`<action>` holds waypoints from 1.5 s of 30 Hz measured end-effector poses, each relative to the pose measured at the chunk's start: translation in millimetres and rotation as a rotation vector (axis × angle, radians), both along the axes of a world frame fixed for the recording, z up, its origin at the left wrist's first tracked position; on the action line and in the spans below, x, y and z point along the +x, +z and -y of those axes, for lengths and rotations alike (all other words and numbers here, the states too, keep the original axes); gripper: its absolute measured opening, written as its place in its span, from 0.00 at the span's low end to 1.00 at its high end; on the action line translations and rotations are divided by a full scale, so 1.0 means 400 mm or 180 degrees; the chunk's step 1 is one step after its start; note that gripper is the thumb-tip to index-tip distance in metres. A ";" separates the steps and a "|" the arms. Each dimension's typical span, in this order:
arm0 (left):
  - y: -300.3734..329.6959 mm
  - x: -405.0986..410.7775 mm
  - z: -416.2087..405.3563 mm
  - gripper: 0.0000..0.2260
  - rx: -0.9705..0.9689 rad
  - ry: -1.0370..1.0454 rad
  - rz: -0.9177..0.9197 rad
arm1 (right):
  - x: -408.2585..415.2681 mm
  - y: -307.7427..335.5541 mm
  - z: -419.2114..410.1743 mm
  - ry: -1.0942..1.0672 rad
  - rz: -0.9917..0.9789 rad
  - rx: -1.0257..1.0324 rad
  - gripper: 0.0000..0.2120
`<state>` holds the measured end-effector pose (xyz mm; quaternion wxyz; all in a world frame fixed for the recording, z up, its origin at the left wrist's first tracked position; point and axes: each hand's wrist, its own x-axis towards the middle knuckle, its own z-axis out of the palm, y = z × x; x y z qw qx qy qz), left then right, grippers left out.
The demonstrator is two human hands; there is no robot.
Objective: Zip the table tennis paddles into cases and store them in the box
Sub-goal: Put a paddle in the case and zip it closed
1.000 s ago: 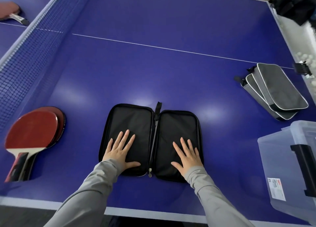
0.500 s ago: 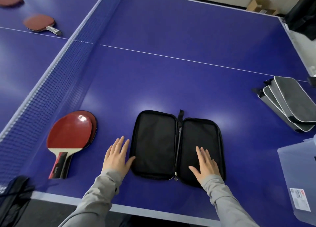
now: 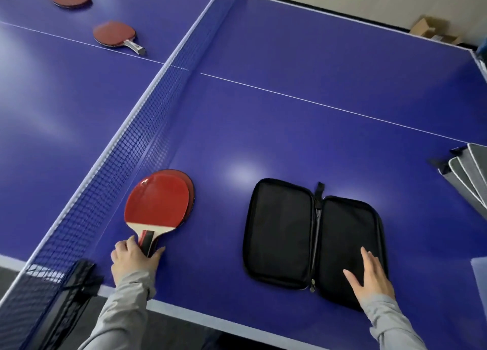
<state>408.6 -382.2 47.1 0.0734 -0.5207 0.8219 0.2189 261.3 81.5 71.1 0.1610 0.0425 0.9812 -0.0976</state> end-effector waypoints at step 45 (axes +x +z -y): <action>0.079 -0.270 -0.926 0.12 0.0453 -0.0519 -0.1557 | -0.022 -0.038 -0.377 0.0459 0.0199 0.0091 0.34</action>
